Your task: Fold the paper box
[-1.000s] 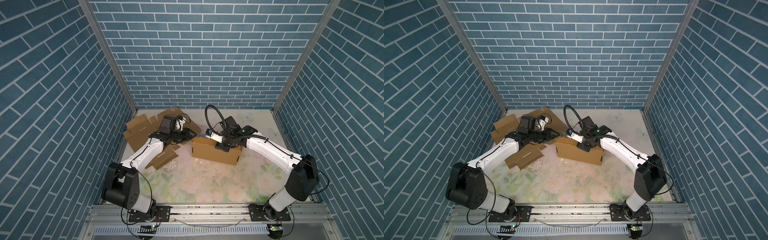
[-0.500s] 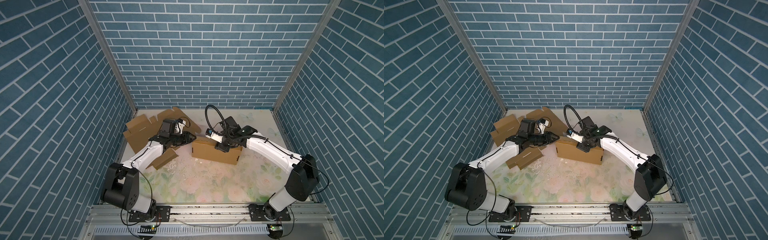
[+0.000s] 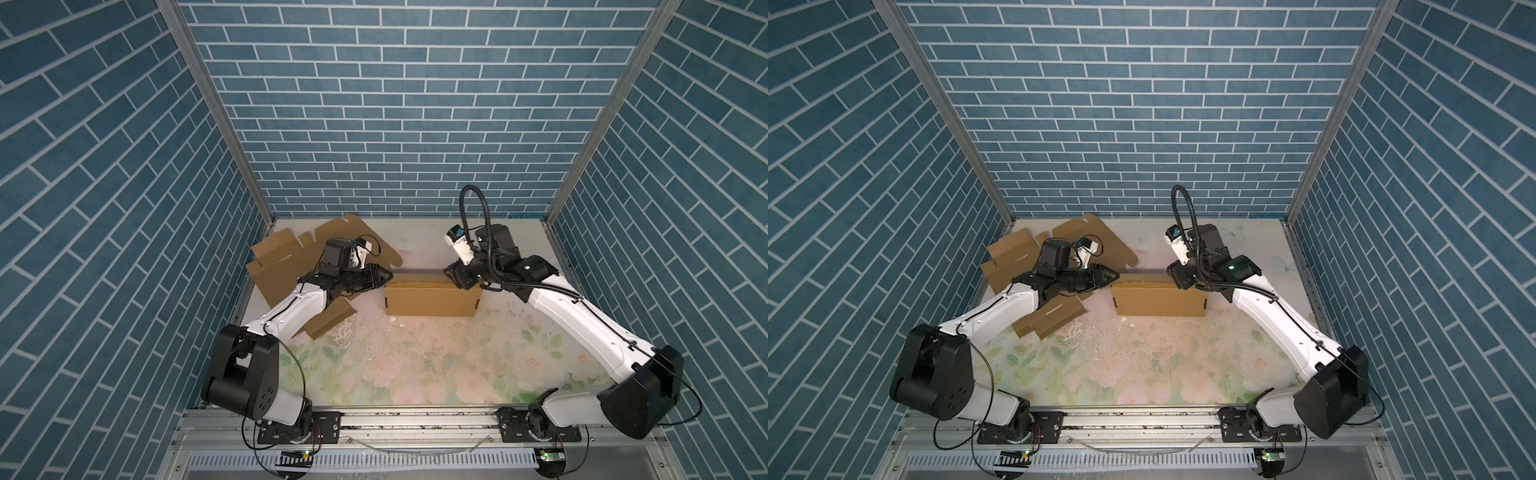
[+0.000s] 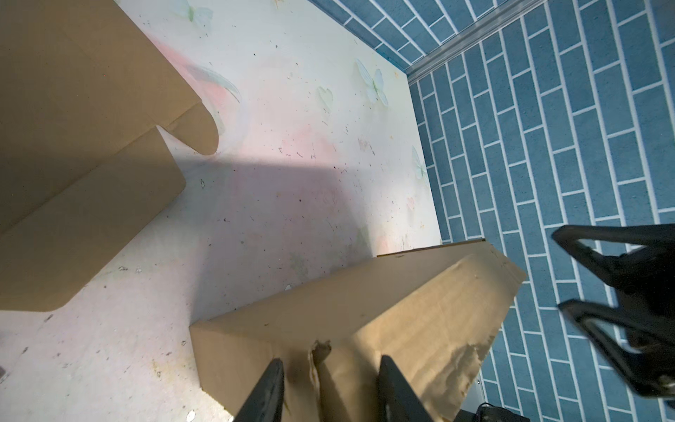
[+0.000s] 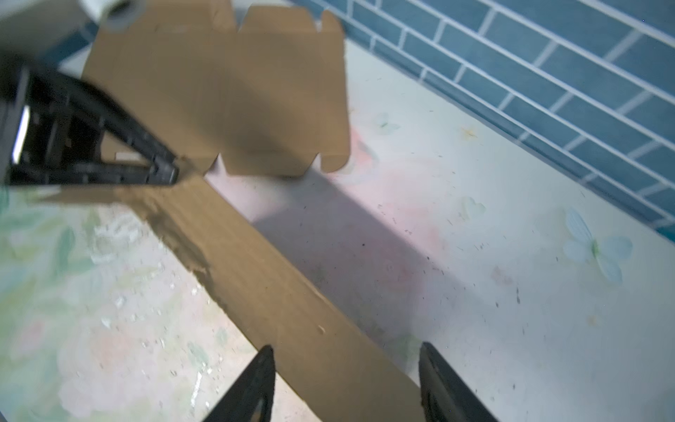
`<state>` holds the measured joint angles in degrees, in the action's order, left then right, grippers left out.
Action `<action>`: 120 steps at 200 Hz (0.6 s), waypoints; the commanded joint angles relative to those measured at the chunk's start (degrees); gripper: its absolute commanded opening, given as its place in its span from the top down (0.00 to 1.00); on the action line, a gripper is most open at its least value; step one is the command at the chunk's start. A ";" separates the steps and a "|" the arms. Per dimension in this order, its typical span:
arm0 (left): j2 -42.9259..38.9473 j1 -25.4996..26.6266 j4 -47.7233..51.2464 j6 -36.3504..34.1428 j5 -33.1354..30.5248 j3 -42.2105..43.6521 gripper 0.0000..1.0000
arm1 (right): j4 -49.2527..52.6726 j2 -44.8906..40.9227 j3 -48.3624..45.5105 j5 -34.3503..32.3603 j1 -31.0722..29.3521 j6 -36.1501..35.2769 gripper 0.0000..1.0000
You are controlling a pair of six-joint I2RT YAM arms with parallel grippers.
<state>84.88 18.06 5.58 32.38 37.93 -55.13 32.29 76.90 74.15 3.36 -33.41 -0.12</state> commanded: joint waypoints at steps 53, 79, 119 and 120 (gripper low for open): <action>-0.16 -0.28 4.96 -1.09 -3.97 2.46 0.55 | 16.36 -6.46 -3.43 11.20 14.81 30.31 0.35; -0.03 0.06 5.03 -1.34 -4.00 2.40 0.55 | 14.40 -5.26 -5.20 19.95 17.49 31.15 0.34; 0.12 0.64 5.27 -1.44 -4.08 1.87 0.55 | 13.20 -2.67 -6.60 23.18 19.56 29.97 0.38; 0.11 0.65 5.25 -1.44 -4.09 1.87 0.55 | 13.17 -2.61 -6.63 23.23 19.58 29.94 0.38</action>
<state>84.31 18.50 5.54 32.34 37.32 -54.65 45.15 73.14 69.21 21.56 -15.05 27.94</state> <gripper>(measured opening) 0.454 0.628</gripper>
